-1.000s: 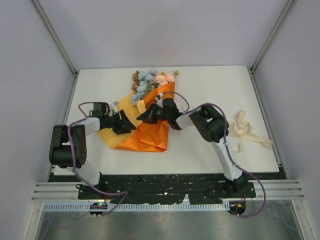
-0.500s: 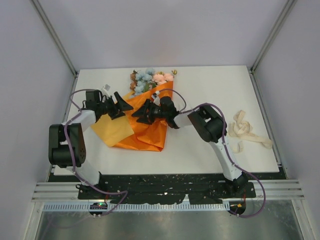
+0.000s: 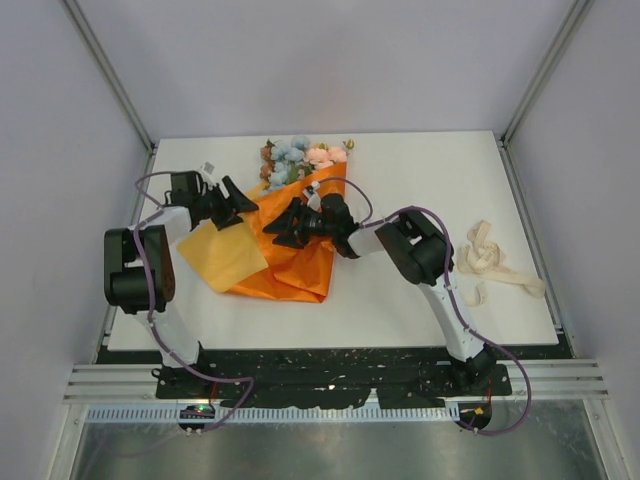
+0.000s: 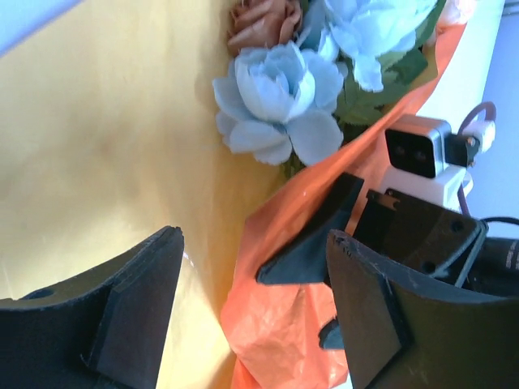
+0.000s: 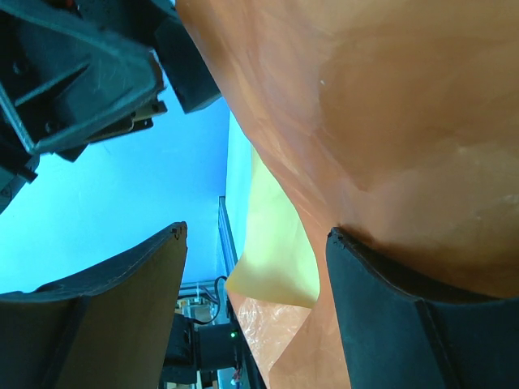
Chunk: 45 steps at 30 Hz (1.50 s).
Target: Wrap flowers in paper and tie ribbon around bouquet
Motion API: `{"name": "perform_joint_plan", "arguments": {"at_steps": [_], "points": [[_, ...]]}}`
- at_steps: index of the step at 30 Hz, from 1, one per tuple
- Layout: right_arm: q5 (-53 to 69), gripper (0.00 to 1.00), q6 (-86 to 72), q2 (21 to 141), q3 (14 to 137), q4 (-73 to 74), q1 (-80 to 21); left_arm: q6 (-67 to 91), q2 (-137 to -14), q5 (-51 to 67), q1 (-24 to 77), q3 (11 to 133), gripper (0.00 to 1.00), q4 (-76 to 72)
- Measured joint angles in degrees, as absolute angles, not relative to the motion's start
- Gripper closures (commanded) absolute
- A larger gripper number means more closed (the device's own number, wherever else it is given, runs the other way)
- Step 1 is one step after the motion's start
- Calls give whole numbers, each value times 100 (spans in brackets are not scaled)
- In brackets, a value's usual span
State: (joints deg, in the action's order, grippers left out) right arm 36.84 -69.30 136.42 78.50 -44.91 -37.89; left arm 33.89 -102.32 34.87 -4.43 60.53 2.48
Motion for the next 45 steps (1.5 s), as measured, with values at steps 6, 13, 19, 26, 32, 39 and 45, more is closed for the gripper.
{"name": "perform_joint_plan", "arguments": {"at_steps": [6,13,19,26,32,39,45], "points": [[3664,25,-6895,13622,7793,-4589,-3789,3166,-10842,3553,-362,6700,100,502],[3673,26,-6547,13235,7588,-4115,-3739,2755,-11039,2982,-320,7338,100,1693],[3846,36,-5142,12125,7655,-2390,-3535,2414,-11290,2397,-174,8051,100,2650],[3559,71,-2985,11837,9172,-329,-3439,2364,-11301,2084,-75,8132,100,3079],[3426,75,-2115,12287,9511,681,-3520,2366,-11321,1988,-73,8147,100,3212],[3299,78,-1940,13146,9684,1057,-3929,2349,-11327,1946,-73,8167,100,3286],[3267,79,-2274,13454,9848,972,-4032,2158,-11279,2123,-139,8235,43,3393]]}}
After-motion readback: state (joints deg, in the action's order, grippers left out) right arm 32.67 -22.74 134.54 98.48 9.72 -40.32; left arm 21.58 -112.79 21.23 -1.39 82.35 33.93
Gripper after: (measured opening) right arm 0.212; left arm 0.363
